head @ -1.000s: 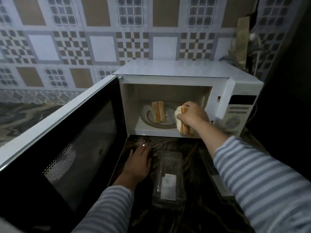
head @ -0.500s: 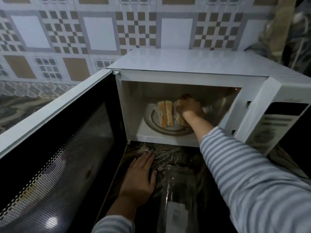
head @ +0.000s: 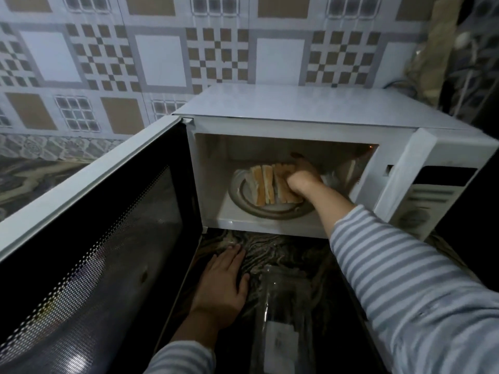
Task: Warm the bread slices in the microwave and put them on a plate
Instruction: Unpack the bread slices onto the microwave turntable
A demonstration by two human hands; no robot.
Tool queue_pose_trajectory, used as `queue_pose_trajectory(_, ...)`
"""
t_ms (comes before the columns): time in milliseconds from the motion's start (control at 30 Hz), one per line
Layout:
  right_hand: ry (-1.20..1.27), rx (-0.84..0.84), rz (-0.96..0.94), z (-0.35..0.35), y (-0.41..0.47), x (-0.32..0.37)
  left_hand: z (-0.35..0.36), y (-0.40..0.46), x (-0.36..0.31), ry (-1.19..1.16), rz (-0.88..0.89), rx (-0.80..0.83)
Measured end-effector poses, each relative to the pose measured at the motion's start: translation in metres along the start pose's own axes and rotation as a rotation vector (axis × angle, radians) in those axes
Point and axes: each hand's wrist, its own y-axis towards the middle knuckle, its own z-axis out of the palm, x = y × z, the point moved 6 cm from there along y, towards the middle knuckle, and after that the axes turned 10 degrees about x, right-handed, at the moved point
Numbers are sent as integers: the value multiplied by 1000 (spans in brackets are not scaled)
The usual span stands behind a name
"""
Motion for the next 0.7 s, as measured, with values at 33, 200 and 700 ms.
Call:
queue_pose_trajectory(33, -22, -11, 15, -1, -7, -3, 0, 0, 0, -4, -5, 7)
queue_pose_trajectory(200, -35, 88, -14, 11, -66, -16, -5, -1, -5, -66, -50, 120)
queue_pose_trajectory(700, 226, 149, 42, 64, -277, -77, -43, -105, -77, -646, -108, 142)
